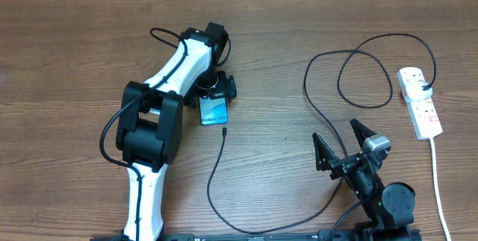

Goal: Plug charger to phone and switch on socket

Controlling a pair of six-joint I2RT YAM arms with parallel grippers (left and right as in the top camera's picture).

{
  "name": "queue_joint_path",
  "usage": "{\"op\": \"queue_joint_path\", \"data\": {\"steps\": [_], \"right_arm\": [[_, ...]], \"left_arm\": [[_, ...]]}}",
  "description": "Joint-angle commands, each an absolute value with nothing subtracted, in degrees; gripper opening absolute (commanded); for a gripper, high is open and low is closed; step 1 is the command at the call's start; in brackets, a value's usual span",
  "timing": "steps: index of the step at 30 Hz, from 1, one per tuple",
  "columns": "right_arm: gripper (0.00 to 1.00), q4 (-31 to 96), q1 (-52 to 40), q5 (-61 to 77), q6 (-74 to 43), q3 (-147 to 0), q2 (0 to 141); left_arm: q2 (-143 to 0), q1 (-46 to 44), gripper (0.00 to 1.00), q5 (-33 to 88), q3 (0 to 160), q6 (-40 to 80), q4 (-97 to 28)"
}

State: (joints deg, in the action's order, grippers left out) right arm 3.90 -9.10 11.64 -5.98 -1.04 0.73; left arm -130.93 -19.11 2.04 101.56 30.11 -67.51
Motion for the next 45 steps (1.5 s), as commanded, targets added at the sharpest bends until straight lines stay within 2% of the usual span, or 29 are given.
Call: {"op": "queue_joint_path", "data": {"steps": [1, 5, 8, 10, 22, 31, 41, 45], "right_arm": [[1.00, 3.57, -9.30, 11.62, -6.09, -0.45, 0.16], [1.00, 3.57, -9.32, 11.60, -6.09, -0.45, 0.16], [1.00, 3.57, -9.32, 11.60, -6.09, -0.45, 0.16], [1.00, 3.57, -9.30, 11.60, -6.09, -0.45, 0.16], [1.00, 3.57, -9.30, 11.60, -6.09, -0.45, 0.16], [1.00, 3.57, -9.32, 11.60, -6.09, -0.45, 0.16], [1.00, 1.76, -9.37, 16.86, -6.20, -0.51, 0.16], [1.00, 1.87, -9.34, 16.43, -12.03, -4.19, 0.36]], "left_arm": [[-133.73, -19.16, 1.00, -3.53, 99.37, 31.05, -68.55], [-133.73, -19.20, 0.99, -2.70, 99.37, 31.07, -68.82], [-133.73, -19.22, 0.86, -2.11, 99.37, 31.07, -68.79], [-133.73, -19.20, 0.80, -1.61, 99.37, 31.09, -68.77], [-133.71, -19.00, 0.81, -0.23, 99.48, 31.40, -68.73], [-133.21, -16.75, 0.75, 6.52, 100.25, 30.35, -68.51], [-133.03, -13.28, 0.75, 19.68, 100.29, 19.70, -66.78], [-133.03, -12.16, 0.76, 24.38, 100.29, 15.00, -66.89]]}}
